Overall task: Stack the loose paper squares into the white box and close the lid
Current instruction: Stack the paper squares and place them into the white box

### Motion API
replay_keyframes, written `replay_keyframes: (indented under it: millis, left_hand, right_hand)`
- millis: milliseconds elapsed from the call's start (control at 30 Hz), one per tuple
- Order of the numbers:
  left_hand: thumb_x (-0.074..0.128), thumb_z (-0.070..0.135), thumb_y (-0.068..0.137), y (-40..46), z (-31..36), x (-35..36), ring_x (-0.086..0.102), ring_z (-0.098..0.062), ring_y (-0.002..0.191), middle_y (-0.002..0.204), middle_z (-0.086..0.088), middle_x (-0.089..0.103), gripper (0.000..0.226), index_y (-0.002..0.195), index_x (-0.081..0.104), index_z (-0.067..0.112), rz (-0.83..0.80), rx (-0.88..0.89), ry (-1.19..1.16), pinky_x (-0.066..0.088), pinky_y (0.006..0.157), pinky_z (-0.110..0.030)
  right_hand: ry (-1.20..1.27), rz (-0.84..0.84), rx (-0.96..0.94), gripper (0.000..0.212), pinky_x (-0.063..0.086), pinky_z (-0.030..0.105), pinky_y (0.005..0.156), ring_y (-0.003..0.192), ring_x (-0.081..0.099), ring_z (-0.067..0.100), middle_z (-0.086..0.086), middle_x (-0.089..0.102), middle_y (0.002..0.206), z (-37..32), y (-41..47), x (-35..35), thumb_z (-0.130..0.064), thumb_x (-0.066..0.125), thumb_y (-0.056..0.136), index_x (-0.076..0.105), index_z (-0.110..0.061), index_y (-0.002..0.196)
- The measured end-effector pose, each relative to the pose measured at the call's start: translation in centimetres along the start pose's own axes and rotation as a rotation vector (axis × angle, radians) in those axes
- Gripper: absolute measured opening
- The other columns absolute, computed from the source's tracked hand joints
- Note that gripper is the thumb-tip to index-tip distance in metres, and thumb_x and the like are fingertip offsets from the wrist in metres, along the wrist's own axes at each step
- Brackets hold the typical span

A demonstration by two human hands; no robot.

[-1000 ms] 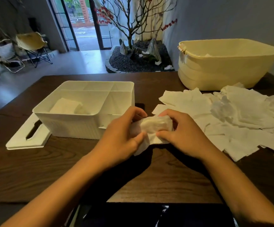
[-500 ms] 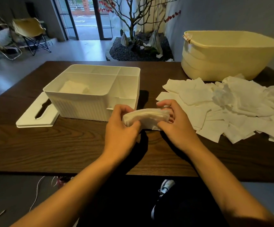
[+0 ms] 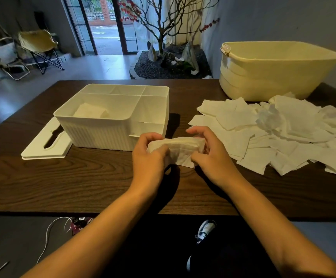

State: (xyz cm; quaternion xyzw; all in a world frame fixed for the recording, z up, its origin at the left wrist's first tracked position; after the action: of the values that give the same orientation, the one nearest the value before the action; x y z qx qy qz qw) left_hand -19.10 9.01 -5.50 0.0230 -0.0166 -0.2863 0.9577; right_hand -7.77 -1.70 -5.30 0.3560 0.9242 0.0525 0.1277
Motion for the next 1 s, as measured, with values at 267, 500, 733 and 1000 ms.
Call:
replay_keyframes:
  millis: [267,500,733,1000]
  left_hand:
    - [0.057,-0.003,0.084,0.3,0.2,0.6,0.057,-0.009,0.084,0.09,0.001,0.059,0.017,0.092,0.061,0.012,-0.008,0.022,0.005,0.052,0.07,-0.023]
    - [0.071,0.009,0.08,0.1,-1.1,-0.6,0.061,-0.035,0.107,0.1,-0.002,0.066,0.017,0.089,0.068,0.023,-0.132,-0.106,-0.006,0.055,0.089,-0.065]
    - [0.063,0.024,0.073,-0.2,0.0,0.0,0.058,-0.027,0.101,0.091,0.006,0.065,0.01,0.079,0.068,0.028,-0.129,-0.012,-0.048,0.053,0.083,-0.052]
    - [0.073,0.004,0.087,0.2,1.2,-1.3,0.061,0.005,0.095,0.097,0.02,0.066,0.03,0.106,0.065,0.025,-0.471,0.153,0.314,0.05,0.075,-0.01]
  right_hand:
    - [-0.008,-0.009,0.004,0.055,0.053,0.014,0.075,0.109,0.055,0.011,-0.009,0.055,0.115,0.0,-0.1,0.2,0.014,0.059,0.083,0.054,-0.025,0.121]
    - [-0.004,0.004,0.034,0.053,0.05,0.008,0.069,0.102,0.053,0.008,-0.016,0.052,0.111,0.1,-0.1,0.1,0.013,0.057,0.084,0.053,-0.027,0.119]
    - [-0.028,-0.139,0.023,0.047,0.048,0.01,0.075,0.099,0.055,0.003,-0.013,0.057,0.108,-0.4,-0.4,0.9,0.005,0.065,0.083,0.057,-0.034,0.107]
    - [0.002,0.051,0.107,0.034,0.054,0.019,0.082,0.098,0.061,0.008,-0.006,0.064,0.101,0.8,0.4,-0.5,0.005,0.062,0.086,0.061,-0.026,0.101]
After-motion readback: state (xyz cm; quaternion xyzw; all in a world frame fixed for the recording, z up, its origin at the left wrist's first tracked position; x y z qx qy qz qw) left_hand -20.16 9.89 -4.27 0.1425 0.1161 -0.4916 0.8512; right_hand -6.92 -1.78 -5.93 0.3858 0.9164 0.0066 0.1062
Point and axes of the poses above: each hand's wrist, its own y-axis towards the middle knuckle, its own x-axis out of the palm, z = x × y, the point moved 7 cm from there along y, towards the middle knuckle
